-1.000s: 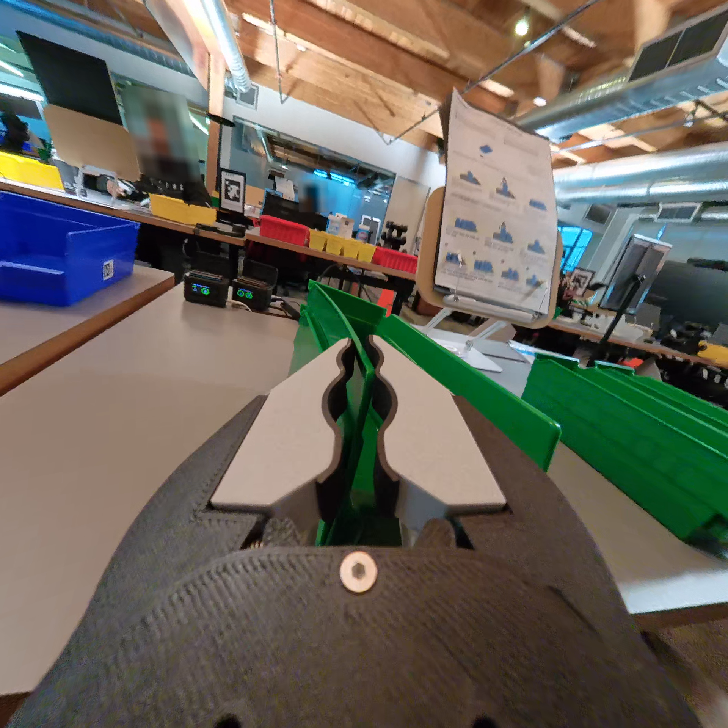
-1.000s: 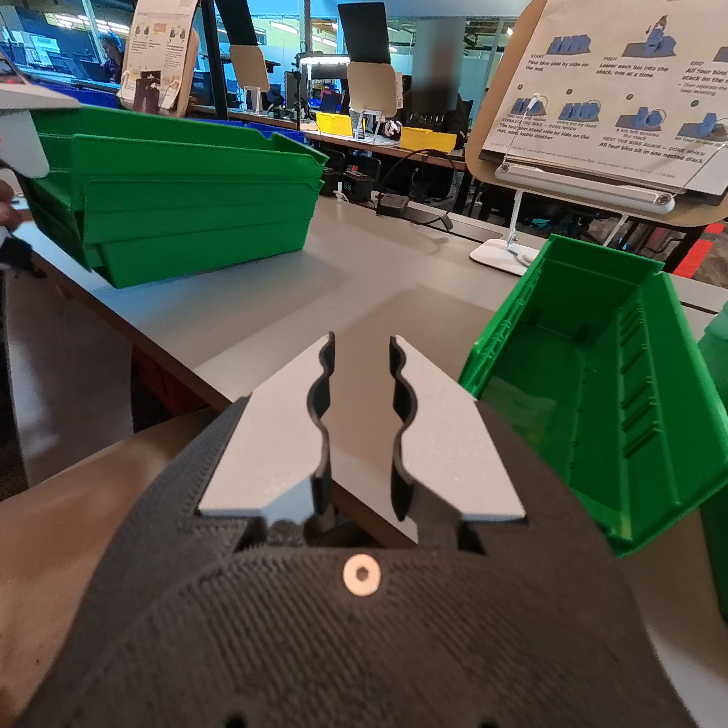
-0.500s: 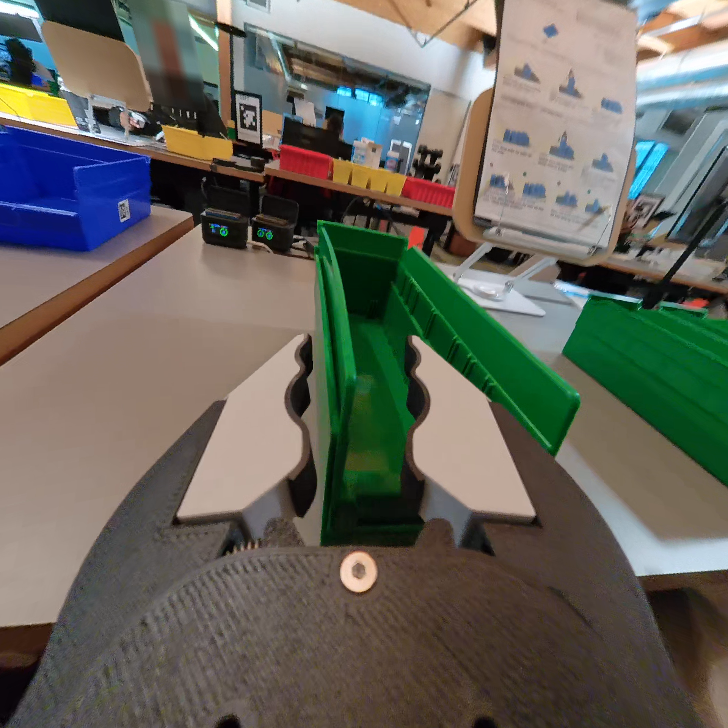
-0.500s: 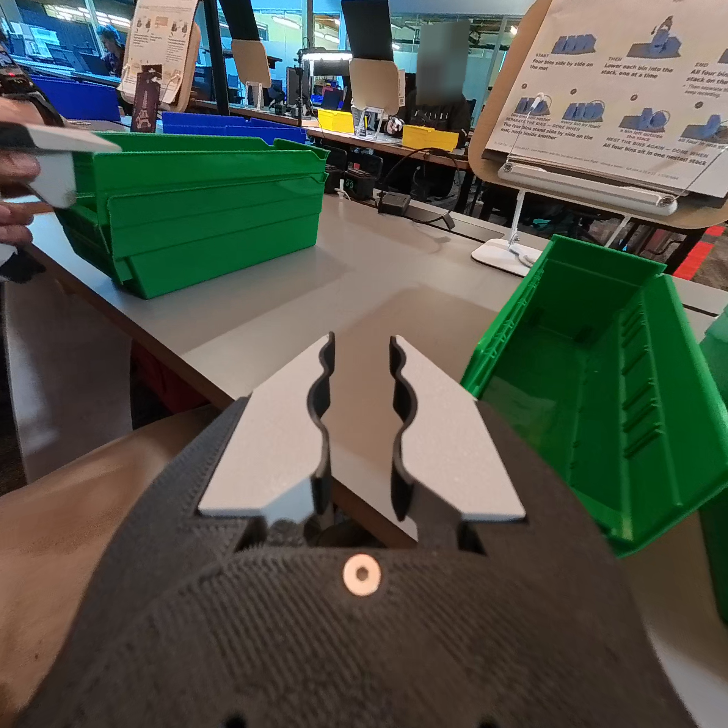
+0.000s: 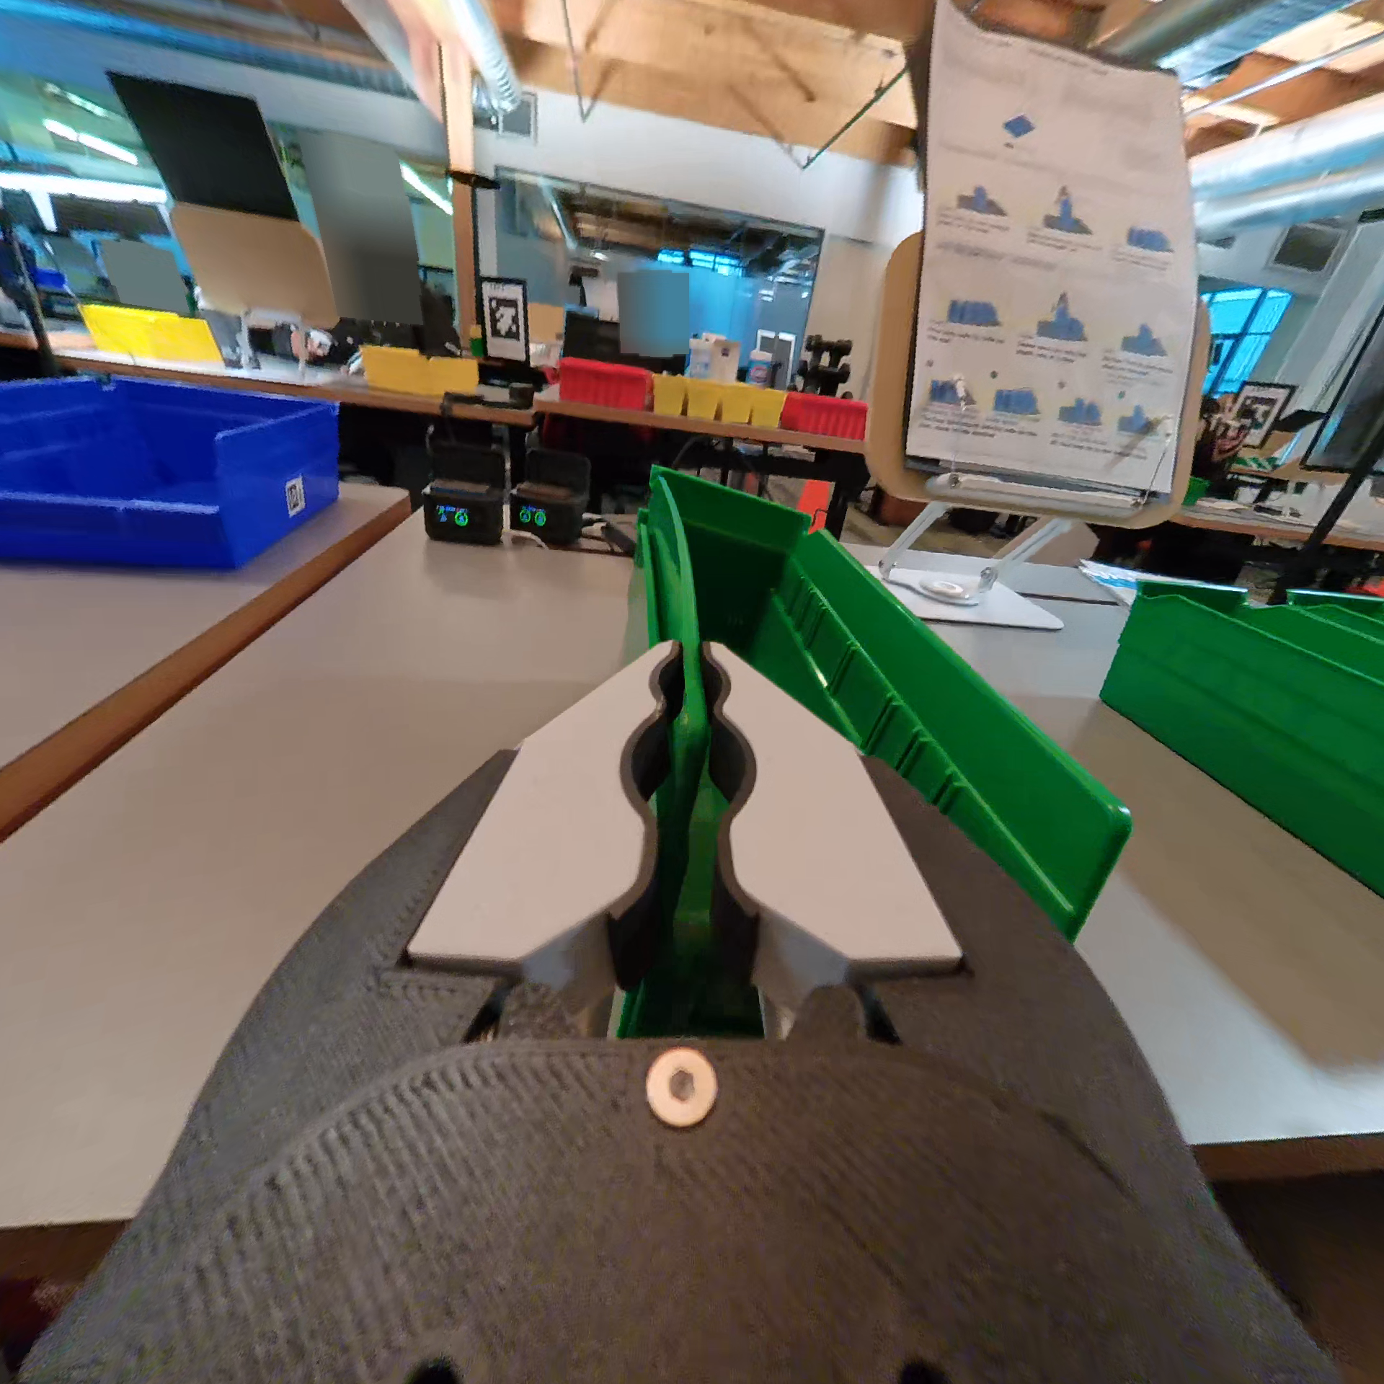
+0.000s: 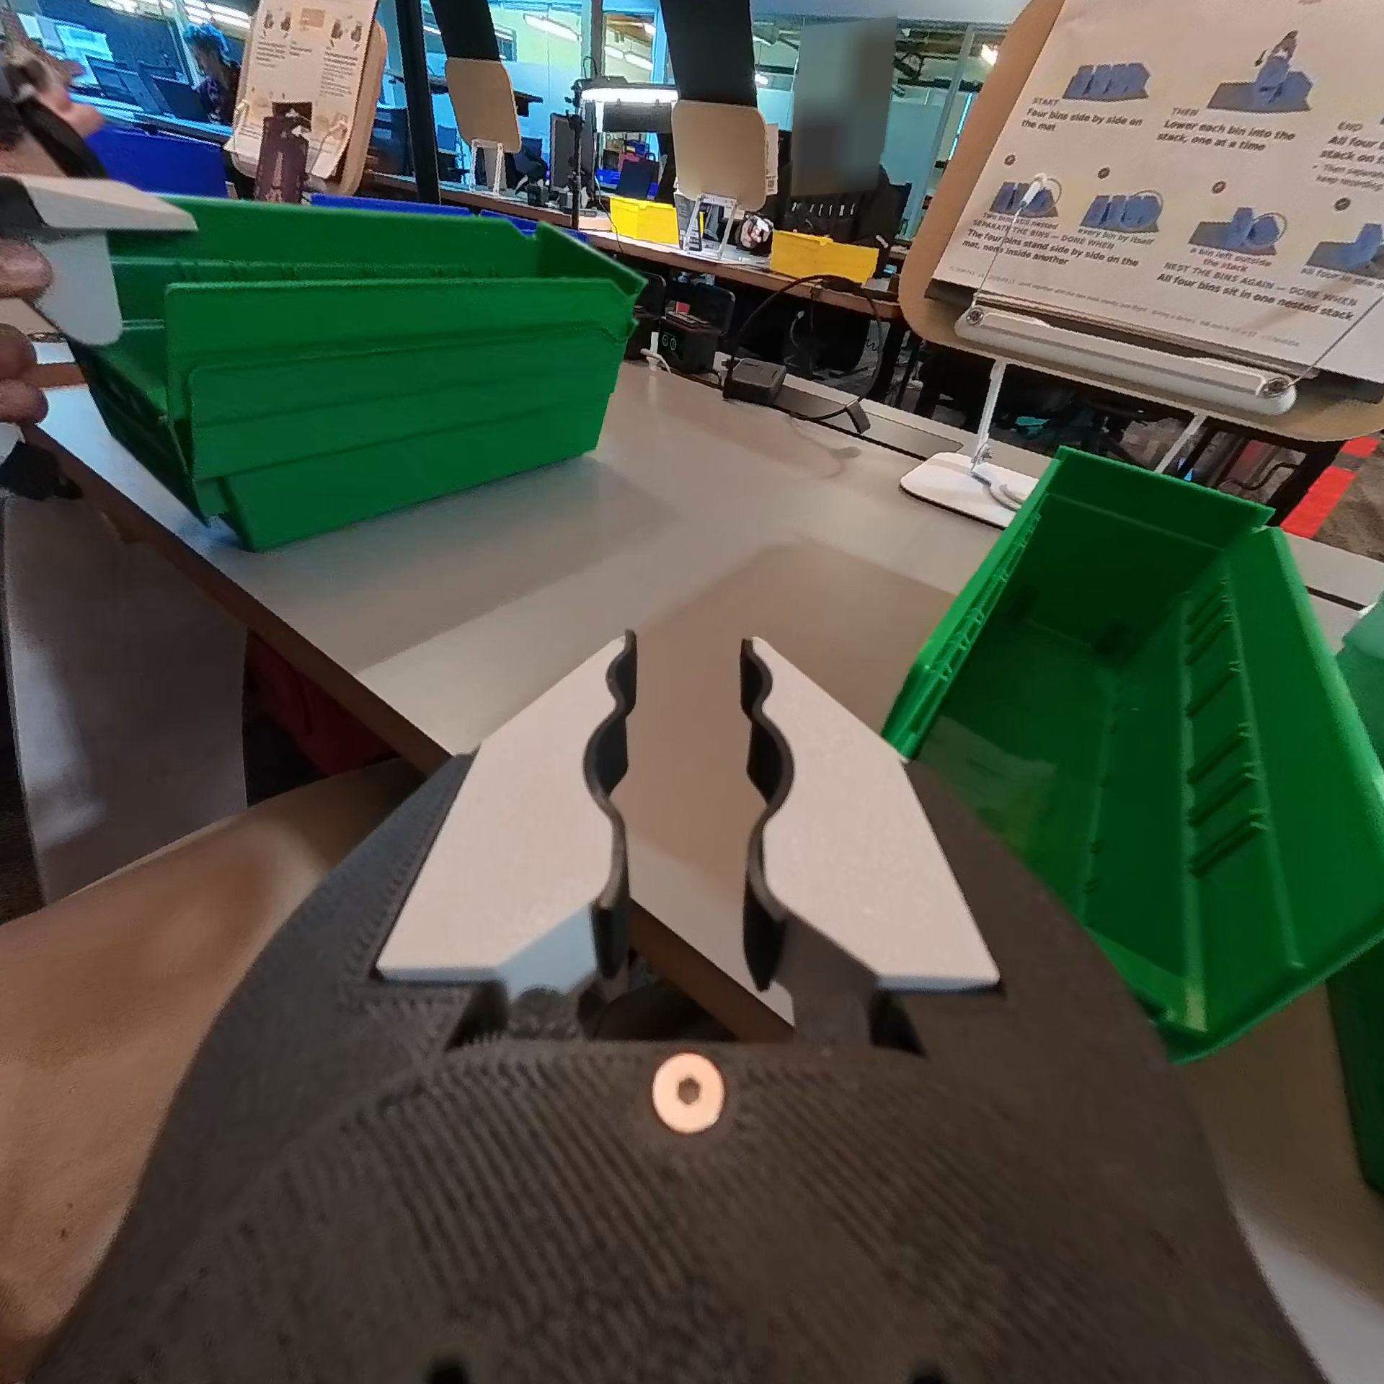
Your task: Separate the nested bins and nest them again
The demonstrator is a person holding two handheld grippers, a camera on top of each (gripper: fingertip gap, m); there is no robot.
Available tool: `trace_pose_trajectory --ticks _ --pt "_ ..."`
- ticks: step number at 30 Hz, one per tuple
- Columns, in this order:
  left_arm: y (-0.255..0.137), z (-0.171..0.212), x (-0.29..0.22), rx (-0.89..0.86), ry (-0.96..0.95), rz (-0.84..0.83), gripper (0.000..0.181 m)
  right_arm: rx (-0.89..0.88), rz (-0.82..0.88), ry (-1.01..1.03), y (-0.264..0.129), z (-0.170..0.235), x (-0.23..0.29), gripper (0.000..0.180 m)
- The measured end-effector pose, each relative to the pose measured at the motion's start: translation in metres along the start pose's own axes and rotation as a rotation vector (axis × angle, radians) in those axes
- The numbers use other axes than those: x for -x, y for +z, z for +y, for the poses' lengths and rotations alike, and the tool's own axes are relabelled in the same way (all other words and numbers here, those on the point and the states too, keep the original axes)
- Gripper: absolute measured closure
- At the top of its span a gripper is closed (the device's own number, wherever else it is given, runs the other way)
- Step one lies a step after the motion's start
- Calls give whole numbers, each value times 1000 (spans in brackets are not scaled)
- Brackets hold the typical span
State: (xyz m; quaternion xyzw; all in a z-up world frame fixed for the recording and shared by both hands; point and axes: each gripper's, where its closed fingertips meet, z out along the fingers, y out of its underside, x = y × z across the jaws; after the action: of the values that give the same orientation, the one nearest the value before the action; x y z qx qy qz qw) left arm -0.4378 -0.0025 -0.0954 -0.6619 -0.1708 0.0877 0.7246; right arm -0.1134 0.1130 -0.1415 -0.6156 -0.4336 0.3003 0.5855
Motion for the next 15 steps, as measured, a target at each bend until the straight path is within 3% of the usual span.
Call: trace_pose_trajectory --ticks 10,15 --pt "-4 -12 -10 -67 -48 34 181 5 -4 -10 1 1 2 153" --pt "-4 -9 -4 -64 -176 17 181 2 -23 -43 3 1 11 152"
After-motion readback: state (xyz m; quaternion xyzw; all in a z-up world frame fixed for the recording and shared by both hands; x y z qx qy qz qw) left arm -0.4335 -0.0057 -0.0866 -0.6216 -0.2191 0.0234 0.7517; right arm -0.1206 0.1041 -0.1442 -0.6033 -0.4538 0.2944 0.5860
